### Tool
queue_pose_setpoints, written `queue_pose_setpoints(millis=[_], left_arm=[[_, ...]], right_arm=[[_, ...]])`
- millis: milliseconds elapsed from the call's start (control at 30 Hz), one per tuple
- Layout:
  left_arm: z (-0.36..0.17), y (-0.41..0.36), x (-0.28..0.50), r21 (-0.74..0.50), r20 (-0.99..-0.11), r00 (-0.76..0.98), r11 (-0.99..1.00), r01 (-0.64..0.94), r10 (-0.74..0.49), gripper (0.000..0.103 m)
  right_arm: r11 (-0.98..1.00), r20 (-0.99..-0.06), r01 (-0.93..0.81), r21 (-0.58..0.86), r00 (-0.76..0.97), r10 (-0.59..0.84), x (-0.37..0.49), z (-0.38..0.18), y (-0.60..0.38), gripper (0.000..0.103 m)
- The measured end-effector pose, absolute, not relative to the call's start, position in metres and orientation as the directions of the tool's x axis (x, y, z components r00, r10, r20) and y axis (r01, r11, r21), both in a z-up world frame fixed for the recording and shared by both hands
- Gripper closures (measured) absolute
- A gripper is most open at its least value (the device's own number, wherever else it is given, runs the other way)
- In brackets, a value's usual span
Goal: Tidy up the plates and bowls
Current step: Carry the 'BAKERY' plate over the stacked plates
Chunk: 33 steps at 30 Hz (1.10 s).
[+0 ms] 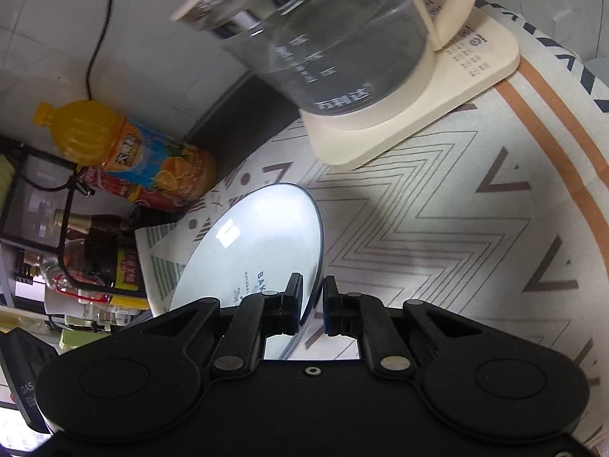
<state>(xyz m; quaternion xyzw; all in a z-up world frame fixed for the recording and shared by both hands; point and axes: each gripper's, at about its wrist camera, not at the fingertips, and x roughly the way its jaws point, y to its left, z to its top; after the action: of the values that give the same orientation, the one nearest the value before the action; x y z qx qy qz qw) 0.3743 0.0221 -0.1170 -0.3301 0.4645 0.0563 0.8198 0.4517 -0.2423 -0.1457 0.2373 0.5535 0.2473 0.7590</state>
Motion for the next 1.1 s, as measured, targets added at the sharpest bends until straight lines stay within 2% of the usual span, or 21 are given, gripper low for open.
queue_pose_setpoints(millis=[467, 1100], left_arm=[[-0.102, 0.069, 0.324, -0.468, -0.798, 0.567, 0.803, -0.370, -0.204, 0.093], [-0.097, 0.113, 0.273, -0.445, -0.805, 0.558, 0.825, -0.347, -0.200, 0.093]], right_arm=[[0.756, -0.697, -0.131, 0.641, 0.311, 0.645, 0.404, -0.126, -0.194, 0.092], [0.747, -0.684, -0.119, 0.655, 0.326, 0.652, 0.341, -0.132, -0.151, 0.092]])
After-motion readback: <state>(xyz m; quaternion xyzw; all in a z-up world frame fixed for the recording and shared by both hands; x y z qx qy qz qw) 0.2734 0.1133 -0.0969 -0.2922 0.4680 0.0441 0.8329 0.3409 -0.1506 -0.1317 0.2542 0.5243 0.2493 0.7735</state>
